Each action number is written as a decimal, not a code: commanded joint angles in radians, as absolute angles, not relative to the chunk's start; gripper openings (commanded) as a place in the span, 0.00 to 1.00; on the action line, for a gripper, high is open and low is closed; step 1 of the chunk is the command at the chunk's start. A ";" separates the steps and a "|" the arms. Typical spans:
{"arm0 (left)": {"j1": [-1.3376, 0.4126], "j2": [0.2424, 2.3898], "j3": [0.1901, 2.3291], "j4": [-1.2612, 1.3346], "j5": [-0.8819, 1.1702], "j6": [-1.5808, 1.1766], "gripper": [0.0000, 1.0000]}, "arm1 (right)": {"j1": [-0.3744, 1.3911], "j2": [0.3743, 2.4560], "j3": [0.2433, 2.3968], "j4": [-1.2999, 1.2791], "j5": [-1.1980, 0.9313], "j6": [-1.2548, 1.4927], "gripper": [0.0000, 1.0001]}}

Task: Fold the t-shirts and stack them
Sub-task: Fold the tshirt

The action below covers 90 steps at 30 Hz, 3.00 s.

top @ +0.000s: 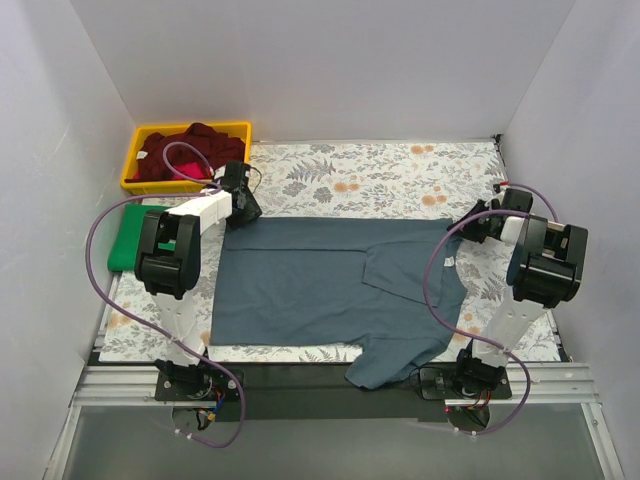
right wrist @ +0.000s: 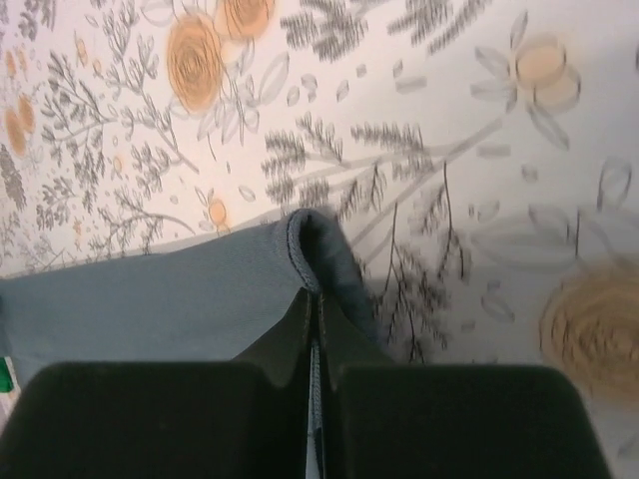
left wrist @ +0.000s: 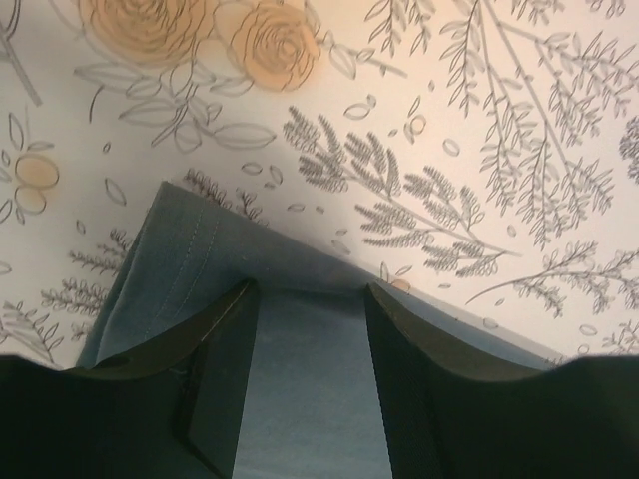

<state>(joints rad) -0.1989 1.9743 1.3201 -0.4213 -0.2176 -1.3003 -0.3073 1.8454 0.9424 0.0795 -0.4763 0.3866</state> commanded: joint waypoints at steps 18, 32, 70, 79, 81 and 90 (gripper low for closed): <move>-0.175 1.946 1.460 -0.430 -0.262 -1.267 0.68 | -0.299 1.930 1.256 0.046 -0.433 0.290 0.42; -0.190 1.311 1.085 -0.583 -0.201 -1.351 0.79 | -0.083 1.381 0.919 -0.282 -0.083 0.262 0.68; -0.285 1.357 0.917 -0.792 -0.304 -1.727 0.55 | 0.126 1.356 0.814 -0.242 -0.164 0.232 0.61; -0.285 1.673 1.152 -0.609 -0.293 -1.595 0.51 | 0.123 1.584 0.969 -0.224 -0.072 0.201 0.57; -0.284 1.722 1.198 -0.591 -0.302 -1.576 0.50 | 0.115 1.630 0.989 -0.225 -0.055 0.189 0.56; -0.275 1.934 1.292 -0.574 -0.304 -1.580 0.50 | 0.081 1.769 1.066 -0.225 -0.018 0.178 0.56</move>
